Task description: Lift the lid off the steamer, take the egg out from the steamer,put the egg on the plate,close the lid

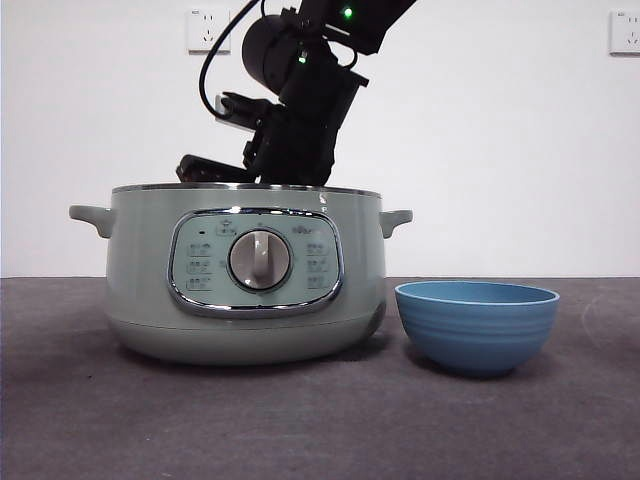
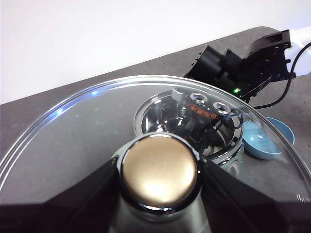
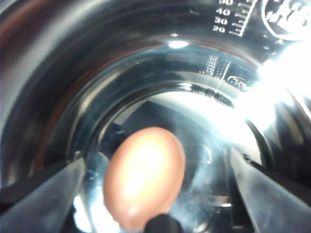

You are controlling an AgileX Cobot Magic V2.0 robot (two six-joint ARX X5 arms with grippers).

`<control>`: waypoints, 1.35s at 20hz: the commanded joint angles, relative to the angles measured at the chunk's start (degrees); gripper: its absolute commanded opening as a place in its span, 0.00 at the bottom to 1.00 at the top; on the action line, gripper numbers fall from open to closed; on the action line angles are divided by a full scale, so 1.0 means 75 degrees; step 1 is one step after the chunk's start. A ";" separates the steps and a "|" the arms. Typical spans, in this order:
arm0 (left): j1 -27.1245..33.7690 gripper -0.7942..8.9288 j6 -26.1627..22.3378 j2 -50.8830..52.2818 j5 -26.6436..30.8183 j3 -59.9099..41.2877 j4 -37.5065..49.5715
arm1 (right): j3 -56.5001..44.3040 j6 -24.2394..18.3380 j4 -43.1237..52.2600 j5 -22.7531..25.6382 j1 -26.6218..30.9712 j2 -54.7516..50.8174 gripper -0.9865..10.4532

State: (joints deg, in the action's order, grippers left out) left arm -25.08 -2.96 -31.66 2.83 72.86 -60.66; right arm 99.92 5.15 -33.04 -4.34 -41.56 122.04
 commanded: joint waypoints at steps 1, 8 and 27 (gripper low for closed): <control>0.0006 0.07 0.0020 0.0064 -0.0009 0.0052 0.0306 | 0.0020 0.0114 0.0061 -0.0009 -0.0015 0.0245 0.51; 0.0006 0.07 0.0020 0.0064 -0.0006 0.0052 0.0303 | 0.0020 0.0262 -0.0064 -0.0268 -0.0026 0.0245 0.21; 0.0006 0.07 0.0026 -0.0562 -0.0455 0.0052 0.0883 | -0.0146 -0.1212 -0.4281 0.0766 0.1276 -0.5120 0.07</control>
State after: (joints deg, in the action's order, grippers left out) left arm -25.08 -2.96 -36.21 -0.64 72.84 -56.97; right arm 99.63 -3.46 -65.08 1.61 -31.75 83.02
